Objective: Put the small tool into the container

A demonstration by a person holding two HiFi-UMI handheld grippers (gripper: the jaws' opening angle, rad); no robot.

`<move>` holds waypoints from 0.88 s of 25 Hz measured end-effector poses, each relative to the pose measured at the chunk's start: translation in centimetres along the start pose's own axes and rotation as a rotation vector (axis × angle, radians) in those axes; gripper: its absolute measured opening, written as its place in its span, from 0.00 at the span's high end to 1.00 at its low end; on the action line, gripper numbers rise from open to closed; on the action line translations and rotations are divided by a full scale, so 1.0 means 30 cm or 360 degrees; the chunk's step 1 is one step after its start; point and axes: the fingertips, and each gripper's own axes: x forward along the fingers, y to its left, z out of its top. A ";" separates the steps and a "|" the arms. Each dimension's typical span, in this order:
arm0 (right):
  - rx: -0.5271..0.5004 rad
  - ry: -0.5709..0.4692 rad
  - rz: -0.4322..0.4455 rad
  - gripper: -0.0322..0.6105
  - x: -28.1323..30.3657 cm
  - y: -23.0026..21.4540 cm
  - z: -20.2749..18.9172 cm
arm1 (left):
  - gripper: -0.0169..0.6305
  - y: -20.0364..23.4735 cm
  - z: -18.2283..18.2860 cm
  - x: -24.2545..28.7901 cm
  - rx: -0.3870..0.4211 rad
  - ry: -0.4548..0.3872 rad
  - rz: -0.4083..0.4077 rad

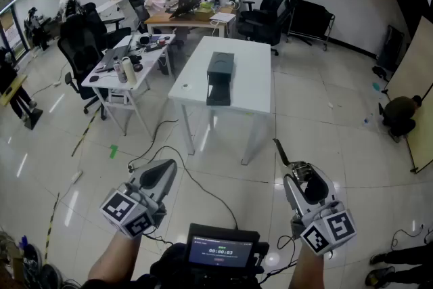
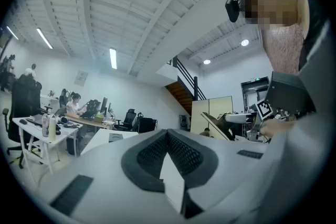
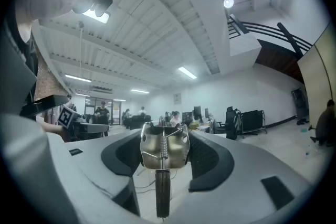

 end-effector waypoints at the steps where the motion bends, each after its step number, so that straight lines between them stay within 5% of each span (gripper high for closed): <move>1: 0.0001 0.0007 0.0013 0.55 0.011 -0.016 -0.005 | 0.96 -0.003 0.001 0.022 0.0024 -0.0012 0.0024; 8: 0.0024 0.0063 0.0062 0.55 0.266 -0.076 -0.083 | 0.96 0.174 -0.020 0.179 0.0136 -0.0012 0.0087; 22: 0.0032 0.0095 -0.0146 0.55 1.192 -0.051 -0.162 | 0.96 1.092 0.039 0.489 0.0182 -0.0008 0.0013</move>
